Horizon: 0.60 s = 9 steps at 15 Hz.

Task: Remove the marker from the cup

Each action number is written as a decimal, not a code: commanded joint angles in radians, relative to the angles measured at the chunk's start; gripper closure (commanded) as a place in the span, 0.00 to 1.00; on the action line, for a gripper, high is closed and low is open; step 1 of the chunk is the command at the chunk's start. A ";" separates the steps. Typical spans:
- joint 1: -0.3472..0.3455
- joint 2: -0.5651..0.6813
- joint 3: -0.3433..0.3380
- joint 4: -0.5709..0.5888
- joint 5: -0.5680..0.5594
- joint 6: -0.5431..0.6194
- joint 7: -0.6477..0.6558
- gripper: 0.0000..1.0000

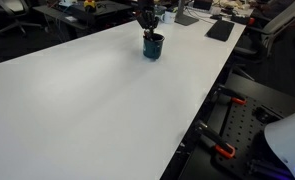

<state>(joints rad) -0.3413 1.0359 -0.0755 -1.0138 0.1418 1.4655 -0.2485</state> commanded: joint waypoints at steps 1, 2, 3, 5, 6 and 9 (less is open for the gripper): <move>0.012 0.004 -0.008 0.011 -0.023 0.010 -0.005 0.65; 0.014 0.003 -0.009 0.011 -0.030 0.011 -0.008 0.61; 0.015 0.003 -0.009 0.012 -0.036 0.012 -0.011 0.53; 0.018 0.006 -0.009 0.015 -0.051 0.018 -0.019 0.37; 0.019 0.009 -0.009 0.020 -0.057 0.020 -0.021 0.30; 0.017 0.019 -0.007 0.033 -0.073 0.018 -0.019 0.05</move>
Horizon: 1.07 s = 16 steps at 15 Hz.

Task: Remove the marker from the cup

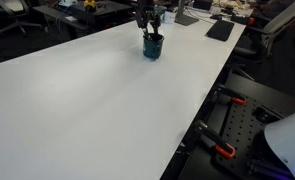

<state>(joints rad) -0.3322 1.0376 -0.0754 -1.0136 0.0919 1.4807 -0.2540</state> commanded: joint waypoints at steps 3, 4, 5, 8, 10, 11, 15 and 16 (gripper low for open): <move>0.009 0.019 -0.008 0.040 -0.030 0.001 -0.010 0.00; 0.009 0.016 -0.008 0.042 -0.031 0.002 -0.009 0.00; 0.009 0.013 -0.008 0.042 -0.031 0.004 -0.009 0.00; 0.012 0.003 -0.012 0.048 -0.039 0.011 -0.007 0.00; 0.012 0.005 -0.013 0.063 -0.046 0.012 -0.006 0.00; 0.012 0.007 -0.014 0.070 -0.054 0.013 -0.005 0.00; 0.006 0.019 -0.010 0.101 -0.072 0.005 -0.004 0.04; 0.005 0.021 -0.010 0.105 -0.073 0.004 -0.004 0.09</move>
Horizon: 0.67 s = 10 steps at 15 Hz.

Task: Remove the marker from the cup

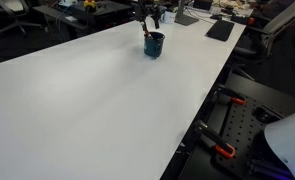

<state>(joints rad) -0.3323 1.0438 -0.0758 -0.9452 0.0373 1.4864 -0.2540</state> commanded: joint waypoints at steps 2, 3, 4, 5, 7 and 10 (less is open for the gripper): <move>0.004 0.018 -0.008 0.043 -0.019 -0.004 -0.005 0.13; 0.003 0.019 -0.008 0.045 -0.018 -0.005 -0.005 0.15; 0.002 0.019 -0.008 0.045 -0.018 -0.005 -0.005 0.16; 0.001 0.019 -0.007 0.043 -0.018 -0.004 -0.005 0.21; 0.001 0.020 -0.007 0.043 -0.018 -0.004 -0.007 0.19; 0.000 0.026 -0.006 0.046 -0.017 -0.007 -0.007 0.15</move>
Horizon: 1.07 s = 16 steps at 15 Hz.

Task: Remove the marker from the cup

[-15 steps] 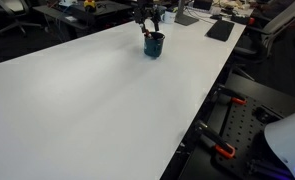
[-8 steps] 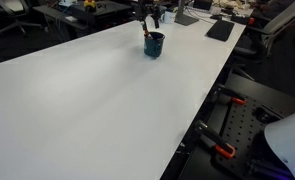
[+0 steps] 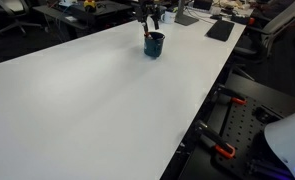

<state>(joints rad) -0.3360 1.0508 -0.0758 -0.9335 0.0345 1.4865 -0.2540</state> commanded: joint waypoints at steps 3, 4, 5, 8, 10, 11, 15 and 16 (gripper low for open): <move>0.006 0.027 -0.005 0.041 -0.015 -0.011 -0.008 0.10; 0.007 0.030 -0.005 0.043 -0.016 -0.012 -0.008 0.12; 0.008 0.031 -0.005 0.044 -0.016 -0.012 -0.008 0.11; 0.009 0.034 -0.005 0.046 -0.016 -0.013 -0.009 0.28; 0.008 0.033 -0.004 0.047 -0.015 -0.013 -0.009 0.45; 0.007 0.034 -0.004 0.050 -0.016 -0.012 -0.008 0.55; 0.006 0.034 -0.004 0.056 -0.015 -0.011 -0.006 0.85; 0.006 0.034 -0.004 0.057 -0.015 -0.011 -0.006 0.85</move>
<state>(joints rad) -0.3344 1.0701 -0.0758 -0.9068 0.0305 1.4863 -0.2540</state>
